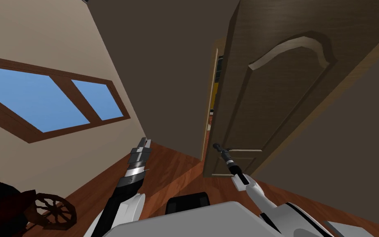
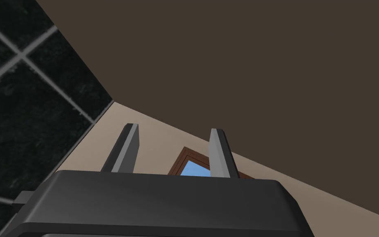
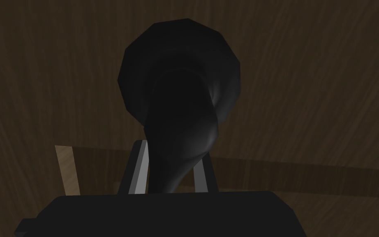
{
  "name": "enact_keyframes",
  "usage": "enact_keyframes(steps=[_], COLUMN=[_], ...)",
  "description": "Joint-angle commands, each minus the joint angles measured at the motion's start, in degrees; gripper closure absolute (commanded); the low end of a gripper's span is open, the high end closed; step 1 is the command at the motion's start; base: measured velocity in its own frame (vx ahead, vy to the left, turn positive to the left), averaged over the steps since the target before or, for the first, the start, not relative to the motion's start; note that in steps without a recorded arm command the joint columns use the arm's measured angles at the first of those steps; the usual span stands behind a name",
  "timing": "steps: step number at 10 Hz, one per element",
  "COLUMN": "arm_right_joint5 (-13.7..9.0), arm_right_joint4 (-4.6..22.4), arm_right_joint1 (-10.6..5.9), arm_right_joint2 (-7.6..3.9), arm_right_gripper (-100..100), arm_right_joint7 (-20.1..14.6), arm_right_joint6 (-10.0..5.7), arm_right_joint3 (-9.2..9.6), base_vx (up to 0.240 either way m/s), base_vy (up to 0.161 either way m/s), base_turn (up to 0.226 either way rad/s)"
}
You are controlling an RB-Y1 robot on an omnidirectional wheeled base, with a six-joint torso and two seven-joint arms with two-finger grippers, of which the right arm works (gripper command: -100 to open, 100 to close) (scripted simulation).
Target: Pull the door open
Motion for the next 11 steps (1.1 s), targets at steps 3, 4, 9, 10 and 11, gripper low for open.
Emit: enact_keyframes(steps=[3,4,9,10,11], arm_right_joint5=[1.21,1.02,2.16,2.37,2.56], arm_right_joint4=[-0.05,0.44,-0.58,-0.8,-0.99], arm_right_joint1=[0.72,0.42,3.38,3.94,4.44], arm_right_joint2=[-1.37,-1.14,-4.06,-4.68,-5.23], arm_right_gripper=[100,100,100,100,100], arm_right_joint7=[-2.64,-2.27,-6.03,-6.76,-7.4], arm_right_joint6=[-2.28,-2.05,-6.58,-7.5,-8.31], arm_right_joint3=[2.46,2.1,5.75,6.45,7.07], base_vx=[-0.24,-0.108,-0.202,-0.153,-0.16], base_vy=[-0.073,-0.043,-0.071,-0.047,-0.092], base_turn=[0.089,0.029,0.101,0.054,0.101])
